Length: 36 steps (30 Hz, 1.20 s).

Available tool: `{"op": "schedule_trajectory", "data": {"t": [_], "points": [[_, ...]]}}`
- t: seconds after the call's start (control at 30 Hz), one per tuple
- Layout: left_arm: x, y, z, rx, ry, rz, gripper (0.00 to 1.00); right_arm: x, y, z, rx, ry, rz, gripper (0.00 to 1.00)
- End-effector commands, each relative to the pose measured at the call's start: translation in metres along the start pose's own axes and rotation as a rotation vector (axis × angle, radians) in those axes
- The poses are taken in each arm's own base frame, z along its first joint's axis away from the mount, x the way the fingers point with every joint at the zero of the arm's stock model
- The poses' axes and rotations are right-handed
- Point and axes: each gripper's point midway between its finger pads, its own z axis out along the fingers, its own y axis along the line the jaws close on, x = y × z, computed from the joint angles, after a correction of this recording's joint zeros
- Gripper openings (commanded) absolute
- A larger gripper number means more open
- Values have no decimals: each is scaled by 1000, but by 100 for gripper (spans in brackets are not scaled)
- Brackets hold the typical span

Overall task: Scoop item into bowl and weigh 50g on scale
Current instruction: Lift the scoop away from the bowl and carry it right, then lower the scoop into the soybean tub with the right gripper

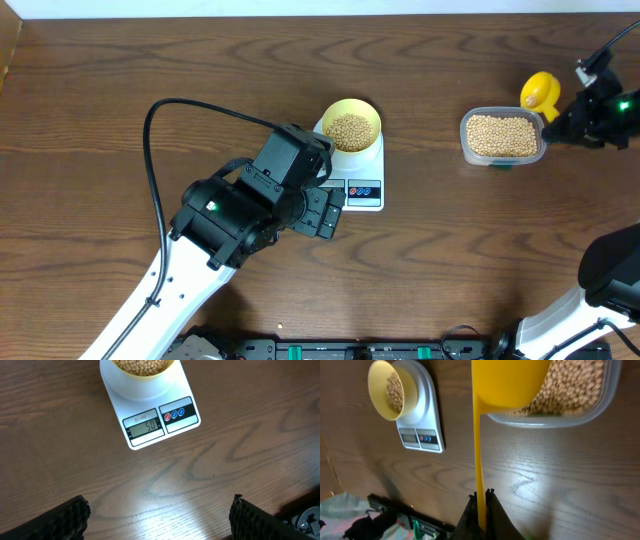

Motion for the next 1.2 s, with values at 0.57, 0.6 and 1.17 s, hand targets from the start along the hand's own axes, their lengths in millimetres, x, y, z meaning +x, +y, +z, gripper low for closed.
{"op": "schedule_trajectory", "data": {"t": [0.57,0.6,1.17], "points": [[-9,-1,-12,9,-41,17,92,0,-21,46,186,59,-51,1],[-9,-1,-12,9,-41,18,92,2,-22,47,200,69,-46,1],[-9,-1,-12,9,-41,18,92,29,-37,63,322,185,54,1]]}}
